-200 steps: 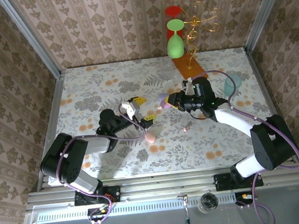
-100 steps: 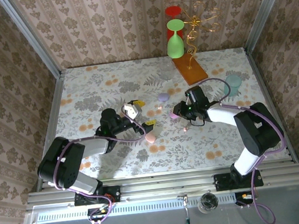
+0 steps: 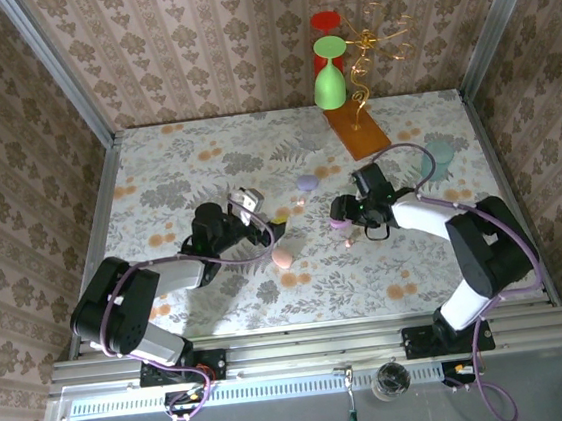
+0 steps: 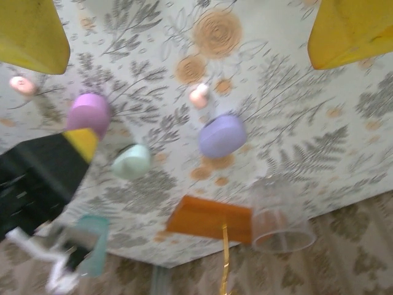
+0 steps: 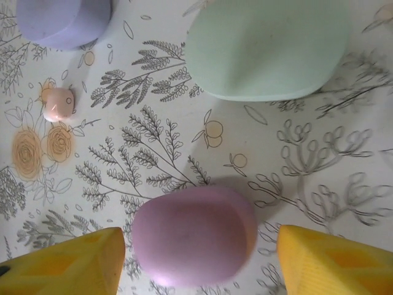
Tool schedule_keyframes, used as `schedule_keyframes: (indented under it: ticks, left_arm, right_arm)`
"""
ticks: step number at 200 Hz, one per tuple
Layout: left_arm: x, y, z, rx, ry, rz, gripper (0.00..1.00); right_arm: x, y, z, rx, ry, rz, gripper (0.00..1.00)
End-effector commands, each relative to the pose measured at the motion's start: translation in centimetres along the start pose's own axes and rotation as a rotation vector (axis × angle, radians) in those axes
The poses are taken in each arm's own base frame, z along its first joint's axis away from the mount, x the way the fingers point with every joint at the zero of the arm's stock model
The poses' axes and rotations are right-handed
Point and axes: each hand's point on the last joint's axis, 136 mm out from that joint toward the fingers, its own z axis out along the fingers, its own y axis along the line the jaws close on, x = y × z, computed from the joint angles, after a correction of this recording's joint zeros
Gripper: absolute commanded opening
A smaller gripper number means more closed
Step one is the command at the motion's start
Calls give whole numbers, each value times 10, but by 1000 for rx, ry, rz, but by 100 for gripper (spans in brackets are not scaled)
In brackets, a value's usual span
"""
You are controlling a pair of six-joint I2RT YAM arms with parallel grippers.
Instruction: Insert the wireless bluetooth earbuds into the charging case
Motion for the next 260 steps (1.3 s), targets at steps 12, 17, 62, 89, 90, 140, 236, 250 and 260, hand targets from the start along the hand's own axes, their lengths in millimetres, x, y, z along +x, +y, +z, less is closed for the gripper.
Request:
schedule_keyframes:
  ticks: [12,17,62,89,90,140,236,250,260]
  left_arm:
    - [-2,56,-23,-272,-35,-116,100]
    - [-1,59,-25,-290,-38,-135,100]
    - [14,116,-71,-509,-67,-336,100]
    - [21,130,-88,-554,-81,-377,100]
    - [21,130,-88,-555,-81,-377,100]
    - [28,130,-92,-546,-75,-373,100]
    - [40,132,-91,-539,-60,-373,100]
    - [41,133,-91,-540,-65,-378,100]
    - [42,133,-90,-535,-67,-385,100]
  right_arm:
    - [-5,21,-34,82,15,-250,71]
    - [-2,26,-36,85,28,-282,72]
    - [34,82,-43,87,176,-555,76]
    - [58,109,-38,96,271,-646,77]
    - [59,110,-38,95,273,-650,77]
    - [87,140,-15,147,386,-759,75]
    - [118,160,28,201,472,-758,70]
    - [121,159,34,207,487,-755,68]
    - [124,157,37,212,496,-755,67]
